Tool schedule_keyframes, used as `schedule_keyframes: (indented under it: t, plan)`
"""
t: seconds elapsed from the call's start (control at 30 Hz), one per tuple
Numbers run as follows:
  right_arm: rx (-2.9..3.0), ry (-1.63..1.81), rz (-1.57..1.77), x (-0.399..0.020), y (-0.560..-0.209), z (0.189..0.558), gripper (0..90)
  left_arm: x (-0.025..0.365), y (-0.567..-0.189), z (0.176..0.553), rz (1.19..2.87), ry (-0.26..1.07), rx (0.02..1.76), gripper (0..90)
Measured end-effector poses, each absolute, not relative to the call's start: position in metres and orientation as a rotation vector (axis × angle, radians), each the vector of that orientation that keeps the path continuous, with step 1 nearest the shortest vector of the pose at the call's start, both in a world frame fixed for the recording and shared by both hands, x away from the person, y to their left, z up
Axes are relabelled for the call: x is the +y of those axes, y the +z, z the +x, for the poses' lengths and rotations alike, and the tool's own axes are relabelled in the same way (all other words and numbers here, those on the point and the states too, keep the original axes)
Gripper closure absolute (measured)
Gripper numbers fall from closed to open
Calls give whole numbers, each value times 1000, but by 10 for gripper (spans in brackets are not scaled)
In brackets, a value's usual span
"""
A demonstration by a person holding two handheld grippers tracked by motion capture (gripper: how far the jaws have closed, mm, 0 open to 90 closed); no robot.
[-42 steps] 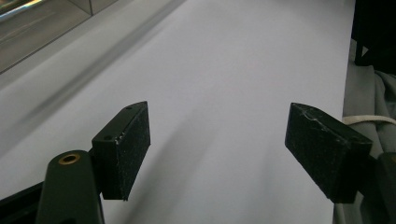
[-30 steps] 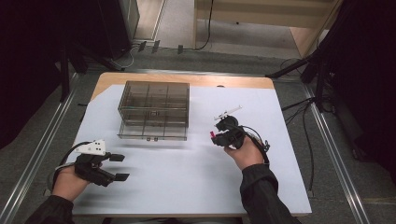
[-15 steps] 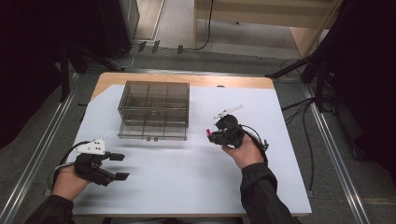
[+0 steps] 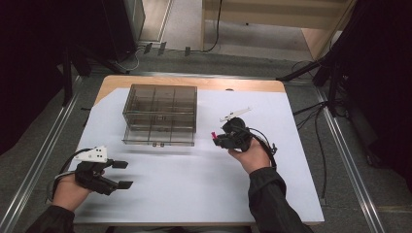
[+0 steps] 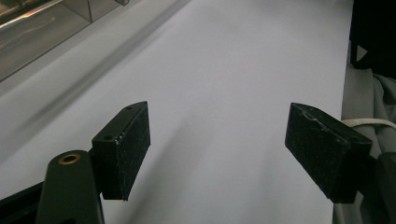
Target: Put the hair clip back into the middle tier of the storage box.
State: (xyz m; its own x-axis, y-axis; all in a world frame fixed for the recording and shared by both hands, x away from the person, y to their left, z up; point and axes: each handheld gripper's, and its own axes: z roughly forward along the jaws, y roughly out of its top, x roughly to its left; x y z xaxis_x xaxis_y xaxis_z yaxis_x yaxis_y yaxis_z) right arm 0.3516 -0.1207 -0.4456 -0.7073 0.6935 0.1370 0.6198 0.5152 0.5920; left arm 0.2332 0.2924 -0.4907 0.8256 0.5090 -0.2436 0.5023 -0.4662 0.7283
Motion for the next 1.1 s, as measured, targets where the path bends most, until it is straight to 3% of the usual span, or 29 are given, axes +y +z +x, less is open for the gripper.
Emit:
schedule_keyframes:
  t: [1.1]
  plan:
    - [2678, 1018, 1065, -91, -440, 363, 777, 297, -495, 231, 2133, 12, 744, 233]
